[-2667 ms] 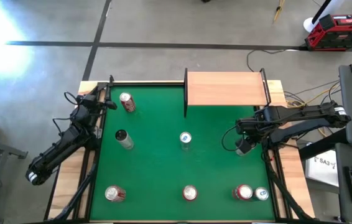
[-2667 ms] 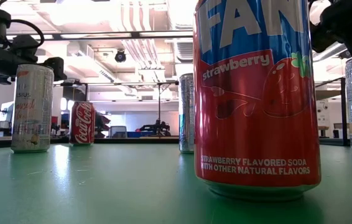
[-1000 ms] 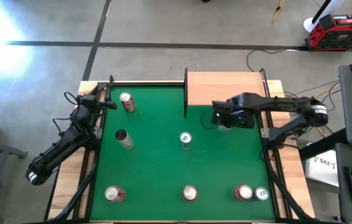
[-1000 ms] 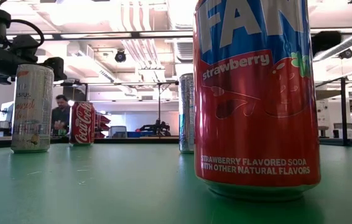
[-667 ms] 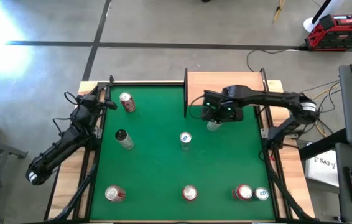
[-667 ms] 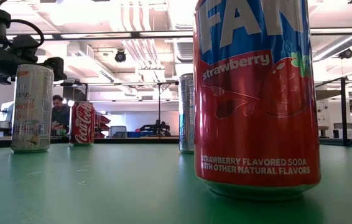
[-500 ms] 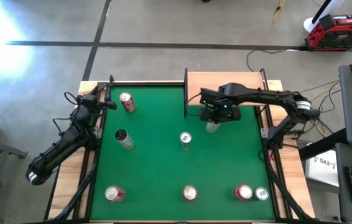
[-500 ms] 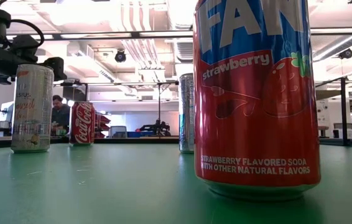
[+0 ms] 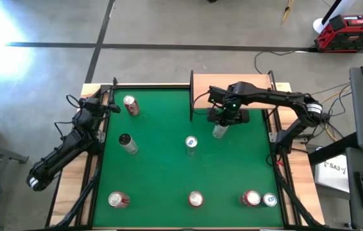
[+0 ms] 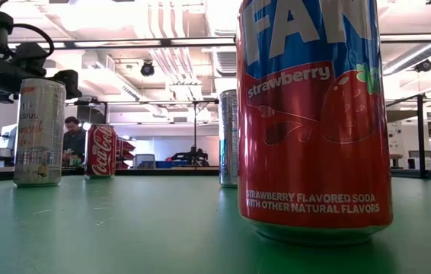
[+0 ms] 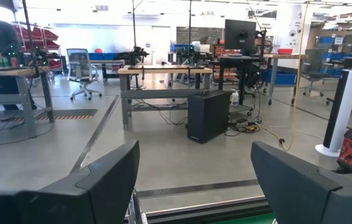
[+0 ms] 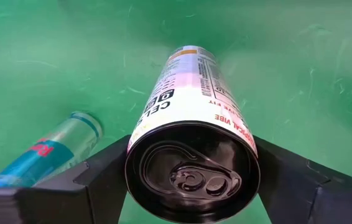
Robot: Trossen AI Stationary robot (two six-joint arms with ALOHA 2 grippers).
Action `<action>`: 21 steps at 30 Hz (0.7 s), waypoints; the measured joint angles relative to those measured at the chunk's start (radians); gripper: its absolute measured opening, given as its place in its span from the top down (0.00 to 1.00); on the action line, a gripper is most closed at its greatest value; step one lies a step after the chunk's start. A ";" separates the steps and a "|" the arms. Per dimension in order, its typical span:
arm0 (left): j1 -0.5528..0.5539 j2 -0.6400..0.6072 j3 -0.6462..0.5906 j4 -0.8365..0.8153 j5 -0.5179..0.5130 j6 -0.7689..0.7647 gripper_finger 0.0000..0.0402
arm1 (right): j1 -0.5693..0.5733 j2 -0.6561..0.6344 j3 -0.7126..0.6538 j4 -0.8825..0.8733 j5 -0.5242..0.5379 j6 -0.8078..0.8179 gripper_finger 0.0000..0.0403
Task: Place canned beverage on shelf
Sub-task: Put the right white yellow soda can on the shelf
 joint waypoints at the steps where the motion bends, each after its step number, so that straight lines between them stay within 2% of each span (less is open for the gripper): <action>1: 0.000 0.000 0.000 0.000 0.000 0.000 0.27 | 0.000 -0.002 0.000 -0.002 0.000 -0.001 0.29; 14: 0.000 0.000 0.000 0.000 0.000 0.000 0.27 | 0.015 0.000 0.000 -0.052 0.033 -0.039 0.29; 21: 0.000 0.000 0.000 0.000 0.000 0.000 0.27 | 0.028 0.000 0.000 -0.051 0.035 -0.035 0.23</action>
